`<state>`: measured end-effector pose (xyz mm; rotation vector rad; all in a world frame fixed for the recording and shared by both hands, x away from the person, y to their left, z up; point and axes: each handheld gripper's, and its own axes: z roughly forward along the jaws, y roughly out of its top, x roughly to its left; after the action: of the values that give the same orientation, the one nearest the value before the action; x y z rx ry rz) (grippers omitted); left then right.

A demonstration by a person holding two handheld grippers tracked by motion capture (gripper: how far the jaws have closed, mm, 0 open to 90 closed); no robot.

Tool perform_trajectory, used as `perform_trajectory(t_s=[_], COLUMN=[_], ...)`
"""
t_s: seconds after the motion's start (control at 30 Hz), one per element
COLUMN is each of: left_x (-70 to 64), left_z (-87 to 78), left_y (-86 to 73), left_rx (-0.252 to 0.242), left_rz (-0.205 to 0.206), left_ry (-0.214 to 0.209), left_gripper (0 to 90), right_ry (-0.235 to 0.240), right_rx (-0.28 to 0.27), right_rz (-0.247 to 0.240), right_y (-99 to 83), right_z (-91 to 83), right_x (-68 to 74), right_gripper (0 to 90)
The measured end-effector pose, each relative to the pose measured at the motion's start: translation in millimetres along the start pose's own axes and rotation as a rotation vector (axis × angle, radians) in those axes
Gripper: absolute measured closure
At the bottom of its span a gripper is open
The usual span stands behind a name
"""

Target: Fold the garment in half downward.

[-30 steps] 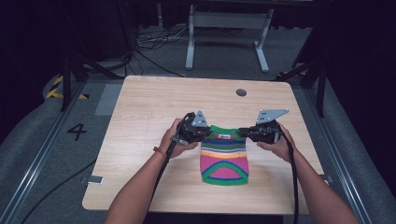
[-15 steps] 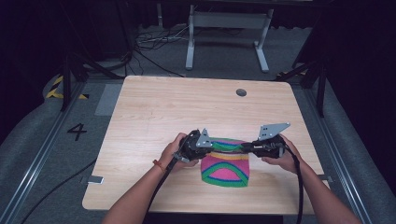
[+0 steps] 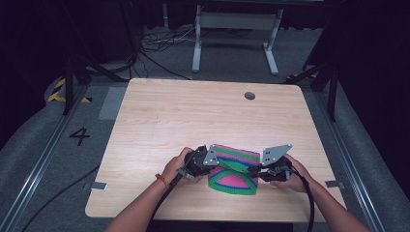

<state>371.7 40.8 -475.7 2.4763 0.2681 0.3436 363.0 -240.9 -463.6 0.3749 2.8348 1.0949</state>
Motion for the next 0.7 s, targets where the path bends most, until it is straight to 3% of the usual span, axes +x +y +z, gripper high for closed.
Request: perform_trajectory(t_s=[0.1,0.2,0.3,0.37,0.47,0.53,0.7], left_x=[-3.8,-6.6,-9.8,-9.3,-6.4,-4.2,-2.9], left_z=[-3.5,-8.5,-7.9,-8.3,-12.5,-14.4,-10.5], left_y=[-2.0,-1.7,-1.2,-1.7,-3.2,-4.6,-3.2], left_rx=[0.011,-0.009,0.013,-0.002,-0.026,-0.037,-0.053], left_rz=[0.008,0.014,0.029,0.027,0.006,-0.018,-0.018], left_ry=[0.000,0.000,0.006,0.018,0.030,0.043,0.016], left_gripper=[82.5,83.3,83.1,81.8,76.9,72.1,60.2], right_ry=[-0.010,-0.012,-0.021,-0.055,-0.097,-0.103,-0.107], right_rx=[-0.002,-0.011,-0.013,-0.025,-0.058,-0.067,-0.065], right_rz=[0.008,0.000,-0.004,0.001,0.018,0.028,0.032], right_y=[-4.5,-5.6,-5.2,-4.4,-3.8,-4.3,-3.6], right_z=[0.2,-2.9,-4.6,-6.1,-8.7,-9.1,-4.0], right_x=[3.4,6.0,7.6,8.7,9.6,9.3,12.4], right_gripper=[84.5,85.4,80.7,75.0,65.5,64.4,58.6])
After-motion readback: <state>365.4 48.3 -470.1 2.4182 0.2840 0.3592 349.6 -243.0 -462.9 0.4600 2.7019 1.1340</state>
